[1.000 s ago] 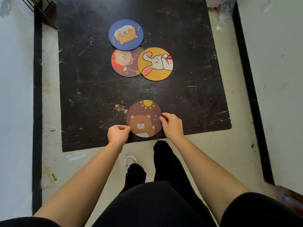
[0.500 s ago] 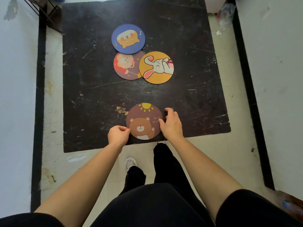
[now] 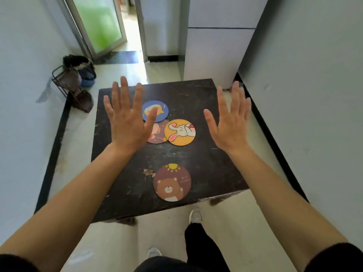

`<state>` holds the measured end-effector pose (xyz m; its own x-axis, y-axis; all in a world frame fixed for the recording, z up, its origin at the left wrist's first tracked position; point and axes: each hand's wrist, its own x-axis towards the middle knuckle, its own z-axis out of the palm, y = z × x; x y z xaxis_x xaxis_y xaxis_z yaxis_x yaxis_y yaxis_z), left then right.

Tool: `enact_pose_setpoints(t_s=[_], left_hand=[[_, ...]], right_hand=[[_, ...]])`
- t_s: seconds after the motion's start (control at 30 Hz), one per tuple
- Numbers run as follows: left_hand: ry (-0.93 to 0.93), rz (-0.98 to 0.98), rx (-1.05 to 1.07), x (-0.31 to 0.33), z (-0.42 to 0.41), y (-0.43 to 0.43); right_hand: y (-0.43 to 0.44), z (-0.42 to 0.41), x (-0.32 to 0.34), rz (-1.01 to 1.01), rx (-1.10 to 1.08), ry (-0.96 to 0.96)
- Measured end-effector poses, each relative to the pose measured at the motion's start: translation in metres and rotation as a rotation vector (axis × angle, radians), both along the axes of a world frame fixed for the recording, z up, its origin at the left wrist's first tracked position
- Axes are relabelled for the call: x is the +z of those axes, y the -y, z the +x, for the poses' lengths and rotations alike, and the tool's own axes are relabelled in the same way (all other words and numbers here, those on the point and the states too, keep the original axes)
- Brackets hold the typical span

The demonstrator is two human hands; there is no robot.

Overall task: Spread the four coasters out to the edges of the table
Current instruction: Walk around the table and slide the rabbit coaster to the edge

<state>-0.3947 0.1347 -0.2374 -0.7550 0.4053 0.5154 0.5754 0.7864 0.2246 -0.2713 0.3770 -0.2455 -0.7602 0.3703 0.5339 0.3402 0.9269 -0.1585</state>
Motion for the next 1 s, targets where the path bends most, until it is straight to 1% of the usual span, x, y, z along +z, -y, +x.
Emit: enact_pose_setpoints(t_s=[0.07, 0.13, 0.23, 0.37, 0.5, 0.63, 0.77, 0.9, 1.0], left_hand=[[-0.039, 0.048, -0.005, 0.023, 0.003, -0.01], [-0.055, 0.067, -0.015, 0.041, 0.011, -0.023], [-0.074, 0.048, -0.056, 0.061, 0.029, -0.048], [-0.136, -0.001, -0.097, 0.078, 0.051, -0.098], [-0.137, -0.052, -0.068, 0.075, 0.073, -0.169], [-0.068, -0.076, -0.034, 0.057, 0.109, -0.259], [-0.034, -0.119, -0.047, 0.053, 0.142, -0.346], [-0.034, -0.152, -0.022, 0.058, 0.15, -0.401], [-0.053, -0.157, 0.007, 0.061, 0.139, -0.435]], right_hand=[[-0.008, 0.008, 0.023, 0.077, -0.023, -0.082], [-0.015, 0.019, 0.038, 0.1, -0.05, -0.111], [-0.03, 0.036, 0.054, 0.111, -0.093, -0.107], [-0.074, 0.054, 0.067, 0.143, -0.075, -0.157], [-0.15, 0.08, 0.058, 0.148, -0.1, -0.137], [-0.246, 0.117, 0.039, 0.135, -0.081, -0.062], [-0.33, 0.147, 0.043, 0.14, -0.034, 0.005], [-0.397, 0.154, 0.06, 0.142, 0.027, -0.013], [-0.443, 0.139, 0.064, 0.164, 0.057, -0.022]])
